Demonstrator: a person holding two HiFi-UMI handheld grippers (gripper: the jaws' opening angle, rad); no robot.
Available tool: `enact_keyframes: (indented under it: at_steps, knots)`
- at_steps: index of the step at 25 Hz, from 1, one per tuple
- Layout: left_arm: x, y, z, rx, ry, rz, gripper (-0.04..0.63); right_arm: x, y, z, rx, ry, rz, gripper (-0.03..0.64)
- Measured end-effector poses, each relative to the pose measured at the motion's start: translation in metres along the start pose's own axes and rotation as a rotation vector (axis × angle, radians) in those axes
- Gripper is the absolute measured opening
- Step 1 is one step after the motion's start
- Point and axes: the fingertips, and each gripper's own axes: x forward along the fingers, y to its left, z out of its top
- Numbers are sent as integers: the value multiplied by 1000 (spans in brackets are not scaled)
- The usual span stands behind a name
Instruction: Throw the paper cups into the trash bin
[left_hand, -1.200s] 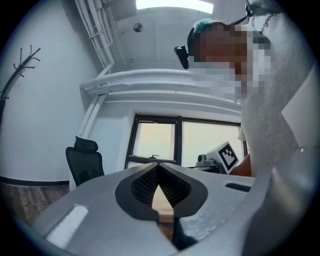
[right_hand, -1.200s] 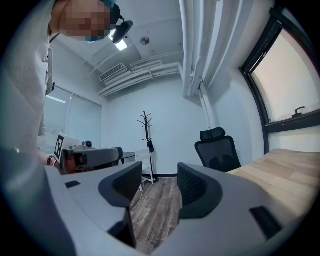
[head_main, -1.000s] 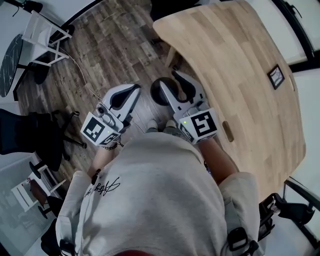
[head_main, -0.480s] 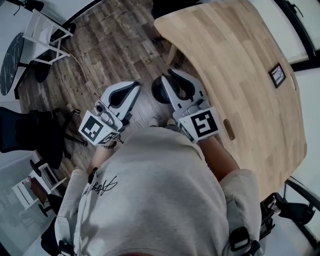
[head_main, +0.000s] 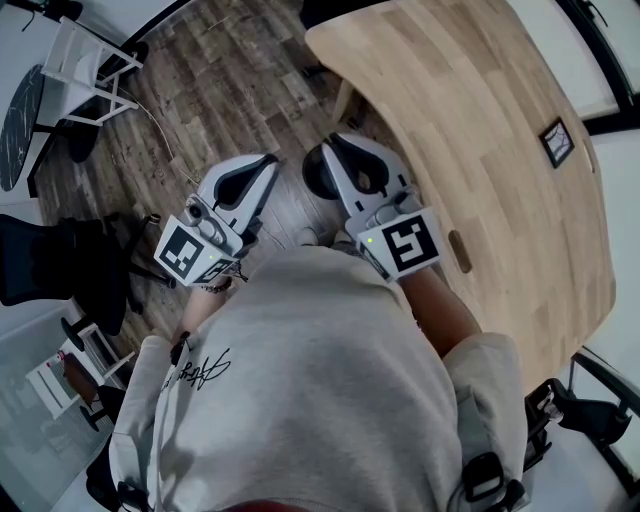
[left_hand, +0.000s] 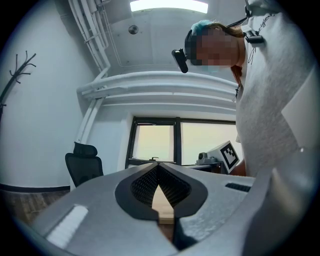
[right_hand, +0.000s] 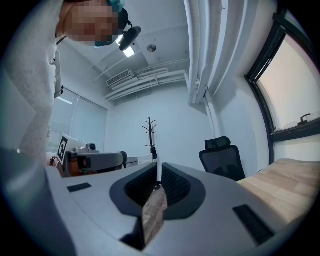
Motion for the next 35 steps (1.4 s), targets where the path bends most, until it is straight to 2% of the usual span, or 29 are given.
enact_keyframes:
  at_steps: [16, 20, 27, 35]
  knots:
    - [0, 0, -2, -7, -6, 5, 3, -1, 0, 1, 9, -6, -9, 12]
    - [1, -2, 0, -9, -9, 5, 3, -2, -1, 4, -21, -28, -4, 9]
    - [0, -7, -2, -4, -7, 5, 3, -8, 3, -4, -8, 7, 6, 9]
    - [0, -13, -3, -2, -5, 7, 3, -12, 2, -5, -19, -5, 1, 9]
